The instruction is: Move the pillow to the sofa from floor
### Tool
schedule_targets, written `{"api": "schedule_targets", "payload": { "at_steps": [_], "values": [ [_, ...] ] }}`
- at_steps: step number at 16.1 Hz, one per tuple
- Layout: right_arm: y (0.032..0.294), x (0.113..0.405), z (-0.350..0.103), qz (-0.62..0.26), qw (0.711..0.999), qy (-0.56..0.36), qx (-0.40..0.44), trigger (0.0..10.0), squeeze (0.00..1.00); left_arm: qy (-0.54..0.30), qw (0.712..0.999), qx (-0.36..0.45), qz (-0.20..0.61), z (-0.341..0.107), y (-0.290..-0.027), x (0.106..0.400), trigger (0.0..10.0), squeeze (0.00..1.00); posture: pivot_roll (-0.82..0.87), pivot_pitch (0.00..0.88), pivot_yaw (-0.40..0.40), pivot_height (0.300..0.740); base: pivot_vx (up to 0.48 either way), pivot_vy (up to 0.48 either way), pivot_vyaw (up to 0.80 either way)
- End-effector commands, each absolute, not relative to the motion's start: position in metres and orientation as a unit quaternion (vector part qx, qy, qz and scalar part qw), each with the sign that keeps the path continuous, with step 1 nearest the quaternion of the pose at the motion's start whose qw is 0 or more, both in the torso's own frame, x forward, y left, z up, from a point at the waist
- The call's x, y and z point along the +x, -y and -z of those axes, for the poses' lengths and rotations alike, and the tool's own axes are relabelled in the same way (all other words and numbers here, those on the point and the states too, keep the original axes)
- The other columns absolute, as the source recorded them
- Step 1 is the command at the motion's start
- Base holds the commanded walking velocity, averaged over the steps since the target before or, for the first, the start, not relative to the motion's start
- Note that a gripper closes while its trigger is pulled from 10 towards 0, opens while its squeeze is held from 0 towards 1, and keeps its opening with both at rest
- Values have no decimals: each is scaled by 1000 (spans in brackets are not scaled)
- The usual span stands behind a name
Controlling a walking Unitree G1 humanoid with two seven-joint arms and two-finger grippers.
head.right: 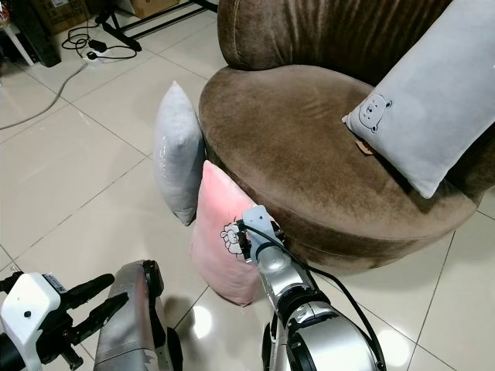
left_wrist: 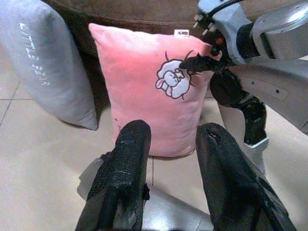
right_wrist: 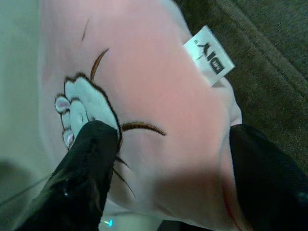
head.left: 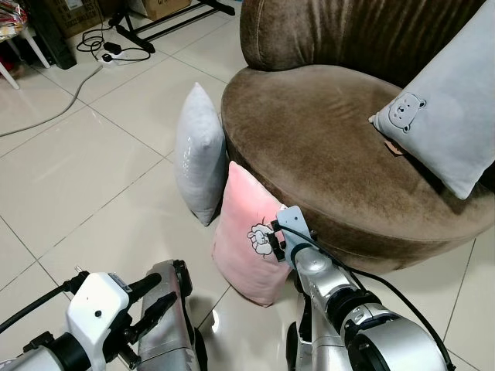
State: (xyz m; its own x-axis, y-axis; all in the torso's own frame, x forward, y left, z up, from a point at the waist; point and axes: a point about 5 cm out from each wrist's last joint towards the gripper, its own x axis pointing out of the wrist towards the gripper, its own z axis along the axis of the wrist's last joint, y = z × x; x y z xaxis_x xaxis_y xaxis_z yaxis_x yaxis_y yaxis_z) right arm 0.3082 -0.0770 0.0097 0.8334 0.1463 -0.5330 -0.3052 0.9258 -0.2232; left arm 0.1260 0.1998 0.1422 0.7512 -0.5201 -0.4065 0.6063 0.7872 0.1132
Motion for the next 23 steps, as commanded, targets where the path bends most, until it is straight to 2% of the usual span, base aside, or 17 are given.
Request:
{"api": "schedule_targets", "payload": {
  "at_steps": [1, 7, 23],
  "values": [
    [71, 305, -7, -129, 940, -269, -162, 0, 0, -183, 925, 124, 309, -146, -199, 123, 10000, 0, 120, 185, 26, 480, 0, 0, 0],
    [68, 294, 4, -152, 920, -298, -206, 0, 0, -190, 920, 117, 320, -146, -197, 121, 10000, 0, 116, 188, 34, 480, 0, 0, 0],
    [55, 289, 5, -180, 918, -292, -201, 0, 0, -206, 913, 101, 338, -138, -192, 119, 10000, 0, 97, 159, 26, 480, 0, 0, 0]
  ]
}}
